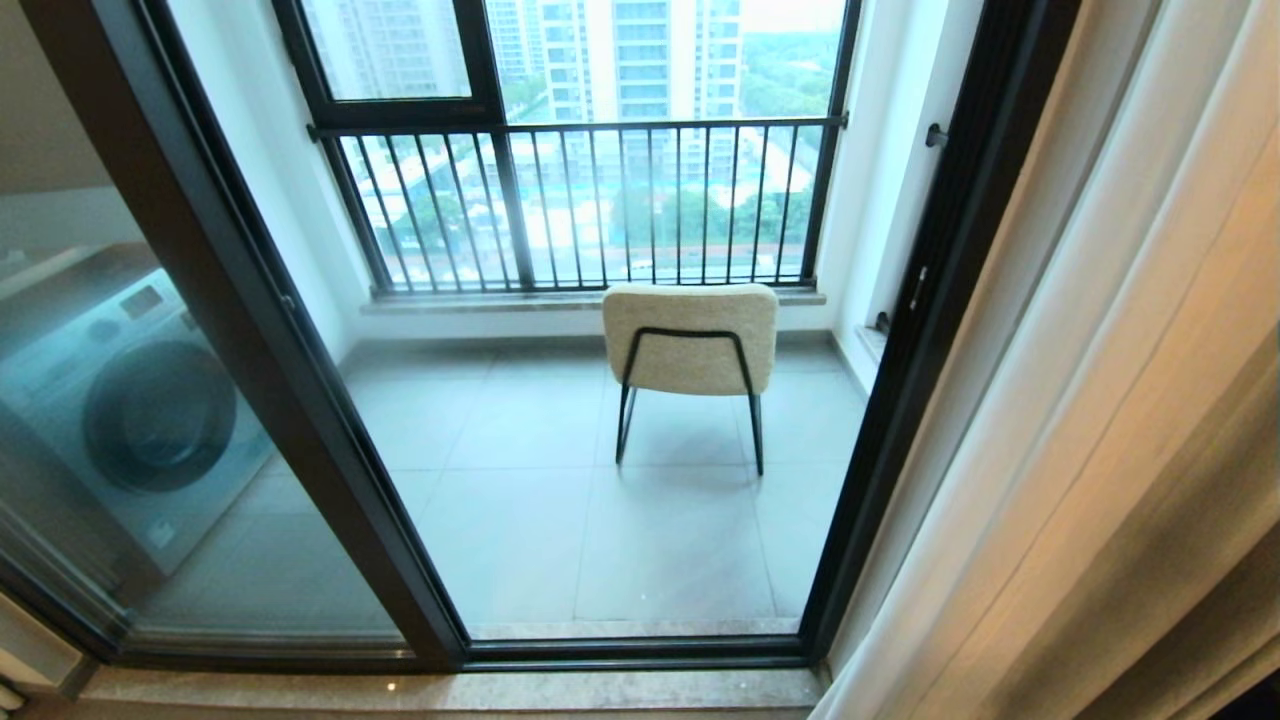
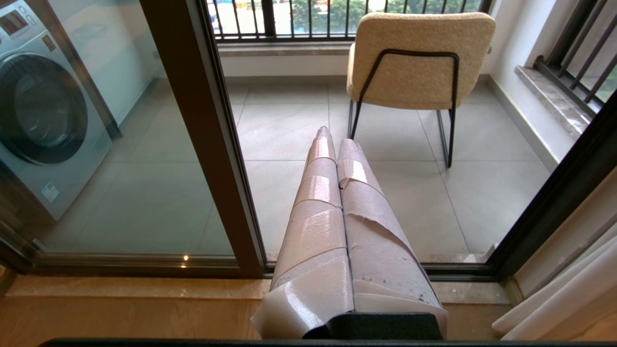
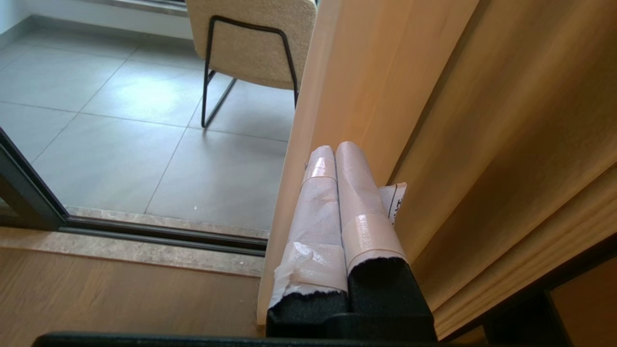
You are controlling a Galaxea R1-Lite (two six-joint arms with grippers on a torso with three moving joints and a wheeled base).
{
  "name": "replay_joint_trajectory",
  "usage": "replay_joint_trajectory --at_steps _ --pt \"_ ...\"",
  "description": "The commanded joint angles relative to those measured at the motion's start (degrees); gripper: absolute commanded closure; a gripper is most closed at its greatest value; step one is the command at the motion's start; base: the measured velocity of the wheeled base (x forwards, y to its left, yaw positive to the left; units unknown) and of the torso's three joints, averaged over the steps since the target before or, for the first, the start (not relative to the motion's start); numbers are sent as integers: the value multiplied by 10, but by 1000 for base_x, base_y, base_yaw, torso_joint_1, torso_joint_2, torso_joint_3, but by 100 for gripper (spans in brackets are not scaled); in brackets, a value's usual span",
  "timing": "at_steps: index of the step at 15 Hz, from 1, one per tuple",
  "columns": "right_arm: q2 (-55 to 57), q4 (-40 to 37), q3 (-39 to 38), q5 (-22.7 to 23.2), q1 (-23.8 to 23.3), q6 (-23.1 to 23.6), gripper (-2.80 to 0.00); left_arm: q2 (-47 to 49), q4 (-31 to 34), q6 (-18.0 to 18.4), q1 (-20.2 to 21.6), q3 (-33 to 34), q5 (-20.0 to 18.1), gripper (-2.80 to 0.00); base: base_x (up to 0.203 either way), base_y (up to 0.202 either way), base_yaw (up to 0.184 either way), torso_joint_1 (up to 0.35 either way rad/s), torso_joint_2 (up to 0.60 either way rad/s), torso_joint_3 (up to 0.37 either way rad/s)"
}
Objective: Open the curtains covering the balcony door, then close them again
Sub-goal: Close the inner curtains on both sides
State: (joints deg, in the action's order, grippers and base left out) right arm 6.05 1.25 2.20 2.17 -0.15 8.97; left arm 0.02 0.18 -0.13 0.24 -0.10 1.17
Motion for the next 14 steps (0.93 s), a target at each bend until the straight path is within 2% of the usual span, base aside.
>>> replay_joint_trajectory --at_steps 1,4,10,11,14 --pt "74 30 17 1 -8 -1 0 0 0 0 0 0 1 0 0 0 0 0 0 0" --pt "151 87 46 0 -25 -10 0 0 0 0 0 0 1 0 0 0 0 0 0 0" --pt "272 107 163 -2 -33 -44 0 0 0 0 0 0 1 0 0 0 0 0 0 0" --pt "281 119 170 -1 -32 -46 -280 0 0 0 0 0 0 0 0 0 0 0 0 0" --pt "309 195 177 12 -29 -85 -280 0 0 0 0 0 1 0 0 0 0 0 0 0"
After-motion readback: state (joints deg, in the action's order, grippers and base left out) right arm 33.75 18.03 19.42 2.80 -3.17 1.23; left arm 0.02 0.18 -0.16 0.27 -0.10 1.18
